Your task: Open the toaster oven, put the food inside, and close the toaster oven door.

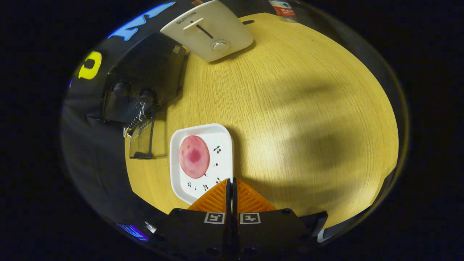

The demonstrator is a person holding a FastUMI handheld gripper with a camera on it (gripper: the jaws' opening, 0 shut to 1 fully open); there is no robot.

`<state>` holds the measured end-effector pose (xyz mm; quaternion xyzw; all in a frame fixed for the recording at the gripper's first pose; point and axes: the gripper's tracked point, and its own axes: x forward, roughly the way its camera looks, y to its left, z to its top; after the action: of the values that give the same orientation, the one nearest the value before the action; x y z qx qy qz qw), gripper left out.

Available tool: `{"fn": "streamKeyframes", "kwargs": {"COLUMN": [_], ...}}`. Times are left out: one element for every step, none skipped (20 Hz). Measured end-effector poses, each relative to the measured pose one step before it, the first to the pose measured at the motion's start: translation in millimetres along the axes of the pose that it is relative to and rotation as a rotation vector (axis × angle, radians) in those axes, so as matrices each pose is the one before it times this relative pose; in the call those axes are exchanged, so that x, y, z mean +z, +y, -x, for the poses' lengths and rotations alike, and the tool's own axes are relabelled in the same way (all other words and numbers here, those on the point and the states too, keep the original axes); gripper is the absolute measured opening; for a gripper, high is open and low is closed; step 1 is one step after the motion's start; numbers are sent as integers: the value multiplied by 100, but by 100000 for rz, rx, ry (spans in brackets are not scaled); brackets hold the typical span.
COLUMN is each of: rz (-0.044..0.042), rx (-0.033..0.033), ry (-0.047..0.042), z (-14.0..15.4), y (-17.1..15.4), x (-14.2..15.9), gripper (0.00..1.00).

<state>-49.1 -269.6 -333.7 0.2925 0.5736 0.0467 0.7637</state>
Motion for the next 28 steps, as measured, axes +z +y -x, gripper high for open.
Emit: {"fn": "streamKeyframes", "kwargs": {"rz": [-3300,-2826,-2376,-1722,-1383,-1246,-2047,-1769,-2042,-1379,-979,-1098,-1255,-1670,-1673,-1542,332,1562,1337,434,-364,-368,-20,529,979,899,826,398], "rx": [1206,948,1705,1483,1290,826,893,639,1024,1139,640,719,607,1040,980,787,809,406,839,1103,1919,1812,1397,1565,1164,960,874,628], "ry": [-1422,-1927,-1801,-1686,-2055,-1507,-1895,-1235,-1418,-1479,-1313,-1322,-1084,-928,-365,106,-205,-120,-177,149,359,432,550,811,901,453,501,289], "z": [263,330,237,209,128,15,-83,-83,-230,-243,-149,-217,-41,-141,-200,-56,5,-203,19,-78,59,269,164,-63,66,9,-134,38], "y": [207,174,366,131,-44,-106,81,152,175,-34,-98,44,307,167,34,85,-60,61,-9,38,-150,-61,8,121,-61,-35,36,-77], "x": [-17,263,126,40,294,168,-155,-141,-246,-125,-67,-130,-211,-192,-101,-137,21,1,175,121,167,104,221,-270,146,196,-70,125], "gripper": [2,2,2,1,2,2,1,2,2,2,2,2,1,2,2,1,2,1,2,1,1,2,1,1,1,1,1,1]}}
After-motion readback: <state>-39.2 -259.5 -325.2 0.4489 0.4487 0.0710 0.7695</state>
